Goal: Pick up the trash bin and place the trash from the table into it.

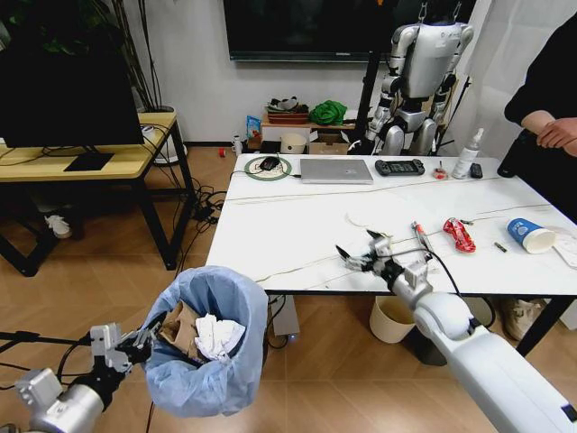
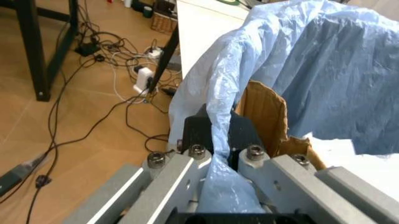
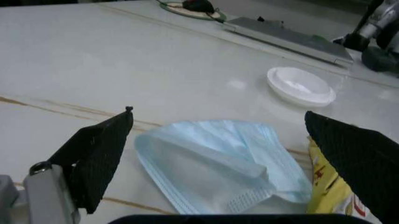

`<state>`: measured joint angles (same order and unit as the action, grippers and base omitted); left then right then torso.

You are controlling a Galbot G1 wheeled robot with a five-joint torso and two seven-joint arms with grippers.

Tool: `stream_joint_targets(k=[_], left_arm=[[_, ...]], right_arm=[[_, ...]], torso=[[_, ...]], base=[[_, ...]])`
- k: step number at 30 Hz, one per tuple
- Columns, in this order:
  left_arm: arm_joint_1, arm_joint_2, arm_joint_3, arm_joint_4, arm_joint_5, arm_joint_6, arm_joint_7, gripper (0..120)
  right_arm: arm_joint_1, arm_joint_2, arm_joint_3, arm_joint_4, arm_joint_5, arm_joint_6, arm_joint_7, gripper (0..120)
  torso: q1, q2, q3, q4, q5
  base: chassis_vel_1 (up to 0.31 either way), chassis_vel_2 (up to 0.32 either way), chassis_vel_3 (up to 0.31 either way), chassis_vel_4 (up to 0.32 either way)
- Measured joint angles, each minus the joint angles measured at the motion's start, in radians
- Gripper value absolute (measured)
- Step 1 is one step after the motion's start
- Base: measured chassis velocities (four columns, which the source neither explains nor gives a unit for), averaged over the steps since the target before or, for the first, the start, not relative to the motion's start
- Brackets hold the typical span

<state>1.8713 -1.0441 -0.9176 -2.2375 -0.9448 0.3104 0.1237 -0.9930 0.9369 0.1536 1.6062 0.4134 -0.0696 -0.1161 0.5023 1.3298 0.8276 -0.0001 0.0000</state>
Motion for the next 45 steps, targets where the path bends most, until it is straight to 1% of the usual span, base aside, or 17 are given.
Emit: stream_joint_targets(k=[5,9,15,16,18,22,23,25,27,29,30,34,35,37,45], left_arm=[[-0.012,0.026,0.005,0.005,-0.019,0.006,-0.004,0],[-0.007,0.028,0.005,0.005,-0.021,0.007,-0.003,0],[0.011,0.005,-0.004,0.001,-0.021,0.003,0.009,0],[0.011,0.005,-0.004,0.001,-0.021,0.003,0.009,0],[0.013,-0.003,-0.006,0.000,-0.020,0.001,0.012,0],[0.014,-0.016,-0.006,-0.001,-0.014,-0.002,0.017,0],[0.014,-0.016,-0.006,-0.001,-0.014,-0.002,0.017,0],[0.014,-0.020,-0.004,-0.001,-0.011,-0.002,0.017,0],[0.012,-0.026,-0.002,-0.002,-0.006,-0.002,0.018,0],[0.012,-0.031,-0.001,-0.003,-0.004,-0.002,0.018,0],[0.012,-0.031,-0.001,-0.003,-0.004,-0.002,0.018,0],[0.014,-0.043,0.000,-0.004,0.003,-0.002,0.018,0],[0.014,-0.043,0.000,-0.004,0.003,-0.002,0.018,0],[0.016,-0.050,0.000,-0.005,0.010,-0.003,0.018,0],[0.029,-0.070,-0.003,-0.017,0.022,-0.007,0.019,0]], right_arm=[[0.001,0.008,-0.018,-0.013,0.027,-0.008,0.004,100],[0.010,0.009,-0.042,-0.025,0.033,-0.009,0.001,98],[0.028,0.005,-0.078,-0.041,0.045,-0.018,0.000,73],[0.028,0.005,-0.078,-0.041,0.045,-0.018,0.000,73],[0.029,-0.001,-0.083,-0.041,0.046,-0.020,0.000,64],[0.027,-0.008,-0.079,-0.042,0.047,-0.020,-0.001,48],[0.027,-0.008,-0.079,-0.042,0.047,-0.020,-0.001,48],[0.025,-0.011,-0.077,-0.042,0.047,-0.020,-0.002,41],[0.022,-0.017,-0.073,-0.041,0.047,-0.018,-0.006,30],[0.019,-0.021,-0.068,-0.039,0.047,-0.014,-0.011,23],[0.019,-0.021,-0.068,-0.039,0.047,-0.014,-0.011,23],[0.019,-0.028,-0.051,-0.017,0.060,-0.006,-0.025,5],[0.019,-0.028,-0.051,-0.017,0.060,-0.006,-0.025,5],[0.020,-0.029,-0.044,-0.004,0.067,-0.002,-0.030,0],[0.022,-0.035,-0.034,0.044,0.089,0.007,-0.039,0]], torso=[[0.000,0.000,0.000,0.0001,0.0001],[0.000,0.000,0.000,0.0002,0.0000],[0.000,0.000,0.000,0.0003,0.0000],[0.000,0.000,0.000,0.0003,0.0000],[0.000,0.000,0.000,0.0003,0.0000],[0.000,0.000,0.000,0.0002,0.0001],[0.000,0.000,0.000,0.0002,0.0001],[0.000,0.000,0.000,0.0003,0.0000],[0.000,0.000,0.000,0.0002,0.0001],[0.000,0.000,0.000,0.0001,0.0000],[0.000,0.000,0.000,0.0001,0.0000],[0.000,0.000,0.000,0.0001,0.0001],[0.000,0.000,0.000,0.0001,0.0001],[0.000,0.000,0.000,0.0001,0.0001],[0.000,0.000,0.000,0.0000,0.0001]], base=[[0.000,0.000,0.000,0.000],[0.000,0.000,0.000,0.000],[0.000,0.000,0.000,0.000],[0.000,0.000,0.000,0.000],[0.000,0.000,0.000,0.000],[0.000,0.000,0.000,0.000],[0.000,0.000,0.000,0.000],[0.000,0.000,0.000,0.000],[0.000,0.000,0.000,0.000],[0.000,0.000,0.000,0.000],[0.000,0.000,0.000,0.000],[0.000,0.000,0.000,0.000],[0.000,0.000,0.000,0.000],[0.000,0.000,0.000,0.000],[0.000,0.000,0.000,0.000]])
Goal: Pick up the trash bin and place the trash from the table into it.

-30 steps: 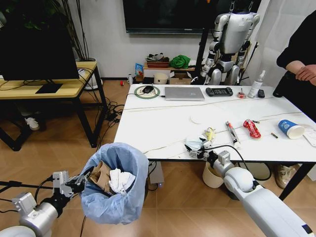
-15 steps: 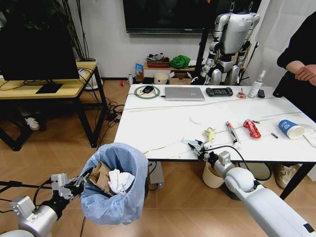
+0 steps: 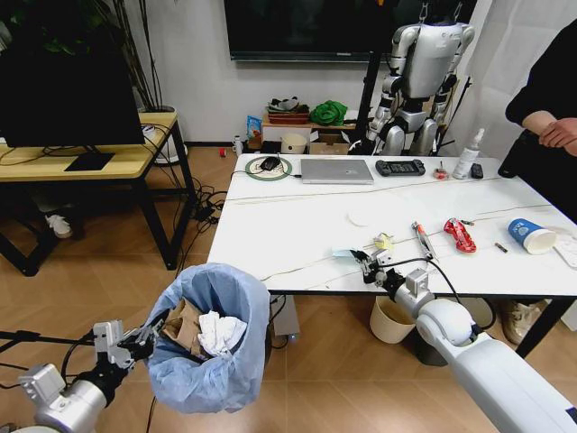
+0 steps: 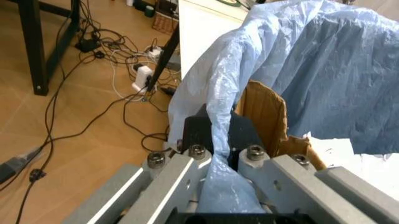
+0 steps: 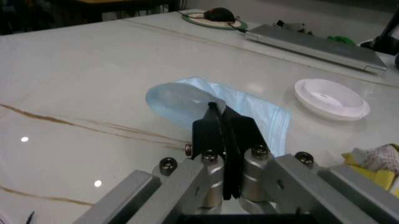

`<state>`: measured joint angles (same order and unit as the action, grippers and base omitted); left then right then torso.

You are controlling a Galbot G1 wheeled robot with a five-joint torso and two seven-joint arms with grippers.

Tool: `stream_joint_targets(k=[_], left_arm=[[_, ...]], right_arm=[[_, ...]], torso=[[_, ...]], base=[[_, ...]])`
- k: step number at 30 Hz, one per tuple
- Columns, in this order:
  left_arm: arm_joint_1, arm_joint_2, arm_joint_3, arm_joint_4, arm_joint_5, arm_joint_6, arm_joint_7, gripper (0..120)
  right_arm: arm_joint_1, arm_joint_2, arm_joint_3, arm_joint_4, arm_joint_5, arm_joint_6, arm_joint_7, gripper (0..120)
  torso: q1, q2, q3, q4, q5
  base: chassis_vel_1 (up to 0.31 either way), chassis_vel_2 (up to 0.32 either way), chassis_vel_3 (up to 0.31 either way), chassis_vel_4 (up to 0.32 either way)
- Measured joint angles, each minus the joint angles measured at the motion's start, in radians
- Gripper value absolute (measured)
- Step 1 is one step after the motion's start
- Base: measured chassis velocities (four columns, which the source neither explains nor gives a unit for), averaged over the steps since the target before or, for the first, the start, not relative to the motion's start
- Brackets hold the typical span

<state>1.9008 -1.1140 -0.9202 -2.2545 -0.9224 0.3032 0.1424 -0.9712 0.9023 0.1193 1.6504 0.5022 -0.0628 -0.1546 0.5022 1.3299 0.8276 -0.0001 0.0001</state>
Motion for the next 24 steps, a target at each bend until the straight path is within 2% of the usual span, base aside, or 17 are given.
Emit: stream_joint_targets(k=[6,12,14,17,19,24], left_arm=[[0.005,-0.008,-0.005,-0.002,0.002,-0.002,0.000,0],[0.010,-0.015,-0.009,-0.003,0.003,-0.002,0.000,0],[0.013,-0.019,-0.010,-0.007,0.003,-0.002,0.000,0],[0.017,-0.021,-0.008,-0.008,-0.010,0.003,-0.006,0],[0.017,-0.021,-0.007,-0.007,-0.012,0.004,-0.006,0],[0.018,-0.020,-0.008,-0.002,-0.019,0.012,-0.010,0]], right_arm=[[-0.002,-0.013,0.005,0.151,0.109,0.027,-0.028,0],[0.022,-0.021,-0.052,0.285,0.243,0.055,-0.054,0],[0.067,-0.023,-0.133,0.367,0.343,0.075,-0.069,0],[0.157,-0.021,-0.271,0.417,0.424,0.100,-0.087,0],[0.182,-0.019,-0.303,0.420,0.434,0.102,-0.090,0],[0.305,0.017,-0.507,0.384,0.447,0.108,-0.105,0]], torso=[[0.000,0.000,0.000,0.0001,0.0000],[0.000,0.000,0.000,0.0001,0.0000],[0.000,0.000,0.000,0.0002,-0.0003],[0.000,0.000,0.000,0.0003,-0.0003],[0.000,0.000,0.000,0.0000,-0.0003],[0.000,0.000,0.000,0.0004,-0.0005]], base=[[0.000,0.000,0.000,0.000],[0.000,0.000,0.000,0.000],[0.000,0.000,0.000,0.000],[0.000,0.000,0.000,0.000],[0.000,0.000,0.000,0.000],[0.000,0.000,0.000,0.000]])
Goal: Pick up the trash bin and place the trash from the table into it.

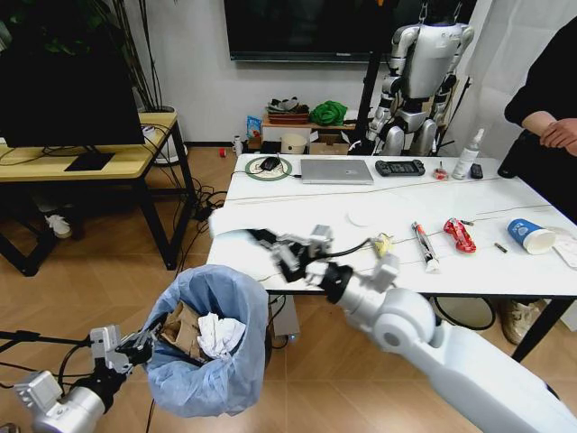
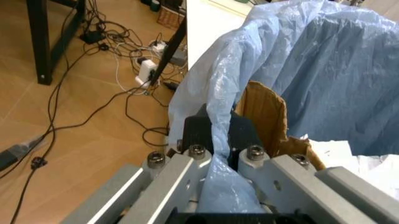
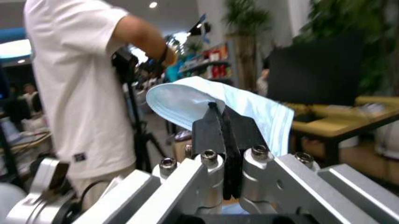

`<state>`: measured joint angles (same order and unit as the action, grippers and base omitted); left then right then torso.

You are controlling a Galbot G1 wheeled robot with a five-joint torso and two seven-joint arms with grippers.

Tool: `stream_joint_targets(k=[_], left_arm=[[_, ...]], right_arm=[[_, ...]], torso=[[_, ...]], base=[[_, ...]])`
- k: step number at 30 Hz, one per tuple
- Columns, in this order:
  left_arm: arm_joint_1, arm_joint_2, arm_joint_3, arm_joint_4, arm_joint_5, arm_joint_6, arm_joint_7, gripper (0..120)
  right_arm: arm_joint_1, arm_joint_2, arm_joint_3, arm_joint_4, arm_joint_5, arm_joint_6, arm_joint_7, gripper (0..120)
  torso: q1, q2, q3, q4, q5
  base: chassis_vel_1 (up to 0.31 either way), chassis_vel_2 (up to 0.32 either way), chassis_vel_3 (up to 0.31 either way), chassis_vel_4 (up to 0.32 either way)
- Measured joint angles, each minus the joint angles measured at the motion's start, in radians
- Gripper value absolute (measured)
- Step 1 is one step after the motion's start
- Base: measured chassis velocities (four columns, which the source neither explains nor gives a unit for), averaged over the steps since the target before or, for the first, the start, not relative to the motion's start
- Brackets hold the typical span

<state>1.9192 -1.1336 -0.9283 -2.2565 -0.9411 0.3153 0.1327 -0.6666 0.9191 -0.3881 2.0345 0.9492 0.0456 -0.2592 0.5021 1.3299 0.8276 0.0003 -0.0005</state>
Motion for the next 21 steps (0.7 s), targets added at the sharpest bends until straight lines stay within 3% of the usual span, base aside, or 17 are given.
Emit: stream_joint_targets(k=[6,14,21], left_arm=[[-0.006,0.002,-0.008,-0.001,-0.006,0.004,-0.005,0],[-0.011,0.001,-0.009,-0.007,-0.006,0.004,-0.006,0],[-0.017,-0.002,-0.009,-0.004,-0.007,0.004,-0.006,0]], right_arm=[[0.019,0.035,-0.115,-0.055,-0.043,0.000,-0.005,0],[0.043,0.041,-0.161,-0.083,-0.112,0.000,0.006,1],[0.043,0.018,-0.153,-0.088,-0.153,0.001,0.010,30]], torso=[[0.000,0.000,0.000,-0.0003,0.0002],[0.000,0.000,0.000,-0.0002,0.0004],[0.000,0.000,0.000,-0.0003,0.0005]], base=[[0.000,0.000,0.000,0.000],[0.000,0.000,0.000,0.000],[0.000,0.000,0.000,0.000]])
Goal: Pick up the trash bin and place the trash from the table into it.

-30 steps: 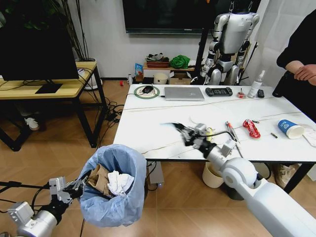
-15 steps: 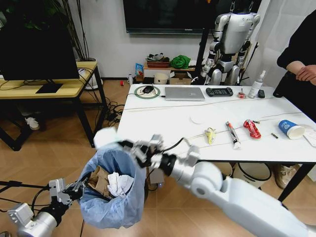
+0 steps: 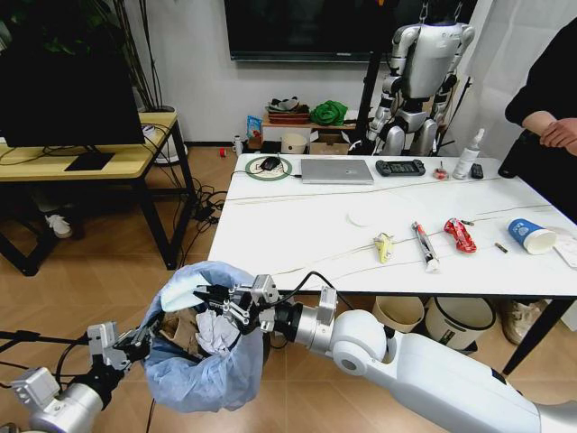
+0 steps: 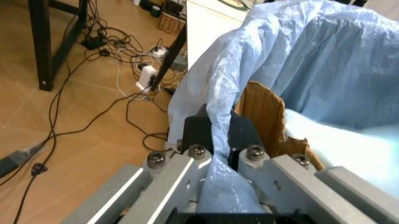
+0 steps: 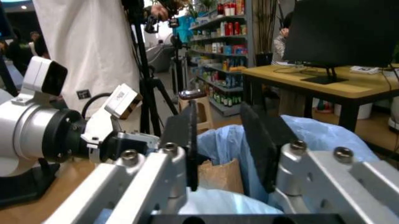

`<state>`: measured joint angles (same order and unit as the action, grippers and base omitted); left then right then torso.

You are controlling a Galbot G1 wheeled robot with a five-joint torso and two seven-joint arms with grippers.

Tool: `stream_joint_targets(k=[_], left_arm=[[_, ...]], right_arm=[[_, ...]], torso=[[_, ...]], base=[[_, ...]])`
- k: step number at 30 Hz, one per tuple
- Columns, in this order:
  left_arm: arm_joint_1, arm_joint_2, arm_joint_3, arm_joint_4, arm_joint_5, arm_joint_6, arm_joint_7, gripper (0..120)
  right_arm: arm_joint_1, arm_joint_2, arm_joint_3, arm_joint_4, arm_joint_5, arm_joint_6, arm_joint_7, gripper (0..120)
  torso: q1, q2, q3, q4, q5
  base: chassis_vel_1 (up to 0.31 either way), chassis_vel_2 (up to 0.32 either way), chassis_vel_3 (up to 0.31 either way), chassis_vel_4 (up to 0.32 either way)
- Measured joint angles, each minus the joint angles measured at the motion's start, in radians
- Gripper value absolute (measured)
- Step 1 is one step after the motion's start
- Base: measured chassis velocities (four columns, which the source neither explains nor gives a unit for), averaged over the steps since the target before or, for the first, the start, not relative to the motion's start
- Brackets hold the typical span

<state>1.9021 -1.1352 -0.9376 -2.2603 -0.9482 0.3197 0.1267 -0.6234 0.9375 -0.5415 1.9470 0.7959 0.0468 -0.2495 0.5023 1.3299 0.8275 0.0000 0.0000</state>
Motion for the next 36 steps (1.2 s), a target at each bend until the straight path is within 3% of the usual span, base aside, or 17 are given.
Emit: stream_joint_targets(k=[2,3,5,9,12,14,18,21,26,36], left_arm=[[-0.001,0.000,0.000,0.000,0.000,0.000,0.000,0],[-0.006,-0.002,0.000,0.001,0.001,0.000,0.000,0],[-0.007,-0.003,0.001,0.002,0.001,0.000,0.000,0],[-0.013,-0.007,0.005,0.012,0.010,-0.001,0.002,0],[-0.010,-0.016,0.009,0.022,0.018,-0.004,0.006,0],[-0.009,-0.018,0.009,0.023,0.019,-0.005,0.008,0],[-0.008,-0.021,0.010,0.027,0.029,-0.008,0.018,0],[-0.009,-0.021,0.011,0.027,0.033,-0.008,0.021,0],[0.003,-0.028,0.009,0.031,0.057,-0.019,0.044,0],[-0.003,-0.028,0.020,0.033,0.072,-0.023,0.058,0]], right_arm=[[0.000,-0.001,0.001,0.000,-0.001,0.000,0.000,31],[-0.004,-0.015,0.012,0.005,-0.006,0.004,0.000,43],[-0.006,-0.017,0.016,0.007,-0.007,0.005,0.000,44],[-0.023,-0.029,0.067,0.019,-0.016,0.010,0.003,63],[-0.063,-0.052,0.132,0.019,-0.045,0.029,0.008,76],[-0.074,-0.056,0.150,0.019,-0.048,0.031,0.008,78],[-0.166,-0.066,0.282,0.021,-0.065,0.023,0.030,95],[-0.191,-0.064,0.316,0.024,-0.069,0.013,0.039,98],[-0.329,-0.044,0.511,0.020,-0.150,-0.022,0.082,100],[-0.443,0.012,0.718,-0.030,-0.244,-0.123,0.145,100]], torso=[[0.000,0.000,0.000,0.0000,0.0000],[0.000,0.000,0.000,0.0000,0.0000],[0.000,0.000,0.000,0.0000,0.0000],[0.000,0.000,0.000,0.0001,0.0002],[0.000,0.000,0.000,0.0001,-0.0001],[0.000,0.000,0.000,0.0000,-0.0001],[0.000,0.000,0.000,-0.0001,0.0001],[0.000,0.000,0.000,0.0000,0.0002],[0.000,0.000,0.000,0.0001,0.0002],[0.000,0.000,0.000,0.0000,0.0002]], base=[[0.000,0.000,0.000,0.000],[0.000,0.000,0.000,0.000],[0.000,0.000,0.000,0.000],[0.000,0.000,0.000,0.000],[0.000,0.000,0.000,0.000],[0.000,0.000,0.000,0.000],[0.000,0.000,0.000,0.000],[0.000,0.000,0.000,0.000],[0.000,0.000,0.000,0.000],[0.000,0.000,0.000,0.000]])
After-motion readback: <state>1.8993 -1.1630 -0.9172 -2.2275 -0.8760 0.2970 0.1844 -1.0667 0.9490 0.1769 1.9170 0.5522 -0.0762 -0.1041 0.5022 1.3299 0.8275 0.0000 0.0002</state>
